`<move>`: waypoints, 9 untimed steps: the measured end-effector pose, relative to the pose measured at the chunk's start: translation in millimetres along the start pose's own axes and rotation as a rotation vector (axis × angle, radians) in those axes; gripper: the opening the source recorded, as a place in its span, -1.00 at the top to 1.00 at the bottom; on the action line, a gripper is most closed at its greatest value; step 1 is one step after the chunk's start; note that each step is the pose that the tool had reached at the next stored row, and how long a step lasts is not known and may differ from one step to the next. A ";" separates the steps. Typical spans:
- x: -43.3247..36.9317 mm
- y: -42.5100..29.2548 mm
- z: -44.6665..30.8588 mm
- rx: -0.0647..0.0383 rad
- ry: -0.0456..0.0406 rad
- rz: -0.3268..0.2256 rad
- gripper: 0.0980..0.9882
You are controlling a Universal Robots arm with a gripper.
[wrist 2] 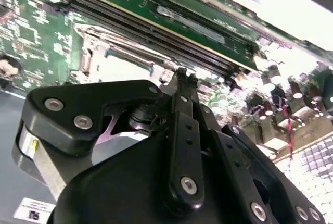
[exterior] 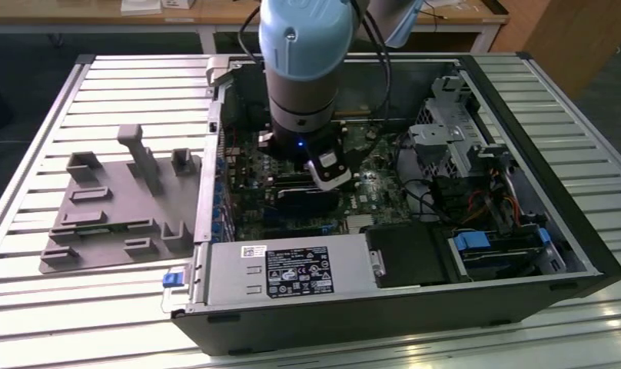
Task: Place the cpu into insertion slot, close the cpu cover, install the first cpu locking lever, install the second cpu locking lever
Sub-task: 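Install the second cpu locking lever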
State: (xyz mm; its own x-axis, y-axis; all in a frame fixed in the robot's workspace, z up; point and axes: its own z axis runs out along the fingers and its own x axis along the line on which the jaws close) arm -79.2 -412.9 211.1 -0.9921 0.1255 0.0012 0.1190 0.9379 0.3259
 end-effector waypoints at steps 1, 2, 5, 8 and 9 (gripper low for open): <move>-3.5 0.4 0.1 0.000 -0.0001 0.000 0.99; -7.2 0.9 0.3 0.000 -0.0001 0.000 0.99; -18.8 2.3 0.8 0.000 -0.0001 0.000 0.99; -26.9 4.0 1.3 0.002 -0.0002 0.000 0.99; -28.1 4.9 1.7 0.005 -0.0006 0.000 0.99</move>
State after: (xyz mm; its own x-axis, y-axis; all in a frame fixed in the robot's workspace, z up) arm -50.7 -411.3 211.1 -0.9921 0.1256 0.0006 0.1191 0.9396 0.3209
